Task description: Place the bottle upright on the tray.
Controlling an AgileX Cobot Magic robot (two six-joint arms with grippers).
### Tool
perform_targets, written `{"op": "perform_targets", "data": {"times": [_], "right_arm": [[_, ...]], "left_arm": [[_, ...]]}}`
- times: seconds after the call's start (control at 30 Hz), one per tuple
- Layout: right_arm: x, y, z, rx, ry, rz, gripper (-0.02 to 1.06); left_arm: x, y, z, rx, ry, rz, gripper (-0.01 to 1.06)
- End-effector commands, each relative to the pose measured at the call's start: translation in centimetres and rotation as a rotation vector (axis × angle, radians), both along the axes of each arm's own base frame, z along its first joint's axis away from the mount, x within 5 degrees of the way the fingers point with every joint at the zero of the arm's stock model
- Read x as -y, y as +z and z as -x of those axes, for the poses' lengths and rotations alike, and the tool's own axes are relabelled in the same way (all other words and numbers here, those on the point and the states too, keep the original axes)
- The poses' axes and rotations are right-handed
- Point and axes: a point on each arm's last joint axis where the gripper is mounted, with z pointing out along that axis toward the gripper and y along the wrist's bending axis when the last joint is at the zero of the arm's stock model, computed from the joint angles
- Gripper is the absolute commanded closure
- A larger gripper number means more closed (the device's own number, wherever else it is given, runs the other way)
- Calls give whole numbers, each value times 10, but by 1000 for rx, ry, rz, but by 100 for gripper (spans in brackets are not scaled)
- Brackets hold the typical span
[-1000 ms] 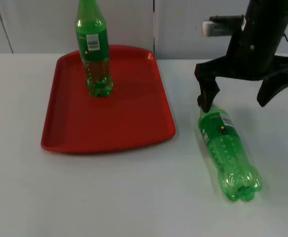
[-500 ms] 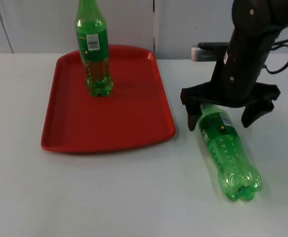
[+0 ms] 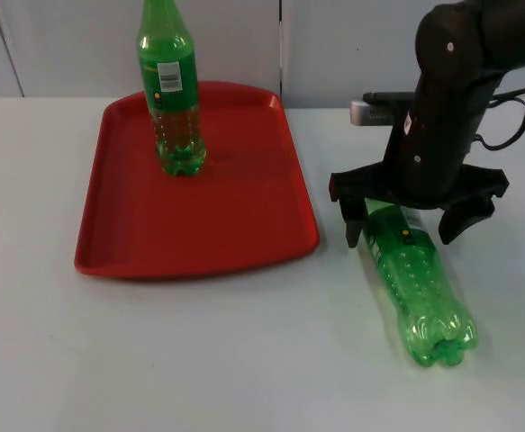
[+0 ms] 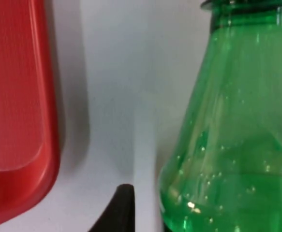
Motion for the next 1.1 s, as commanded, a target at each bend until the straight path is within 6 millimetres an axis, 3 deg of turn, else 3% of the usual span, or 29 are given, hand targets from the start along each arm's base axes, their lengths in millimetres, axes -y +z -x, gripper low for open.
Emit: {"op": "perform_targets", "data": {"times": [0.0,0.13,0.27,0.33,0.37,0.4,0.5,0.73,0.87,0.9,1.03,1.07], "right_arm": [[0,-1,1,-1,-18,-7,14],[4,-3,-1,-14,-41,-13,19],[6,-5,0,-32,-47,-5,32],[6,-5,0,-33,-46,-2,49],[6,-5,0,-31,-46,-3,65],[6,-5,0,-31,-46,-3,65],[7,-3,-1,-16,-33,12,104],[7,14,-3,40,5,-2,105],[6,46,-4,128,73,-27,105],[6,46,-4,128,73,-27,105],[7,89,-3,253,120,-66,105],[7,89,-3,253,120,-66,105]], "left_arm": [[0,0,0,8,-5,12,0],[0,0,0,8,-5,12,0],[0,0,0,8,-5,12,0],[0,0,0,8,-5,12,0],[0,0,0,8,-5,12,0],[0,0,0,8,-5,12,0],[0,0,0,8,-5,12,0],[0,0,0,10,-5,12,0],[0,0,0,10,-5,12,0],[0,0,0,10,-5,12,0],[0,0,0,10,-5,12,0],[0,0,0,10,-5,12,0]]}}
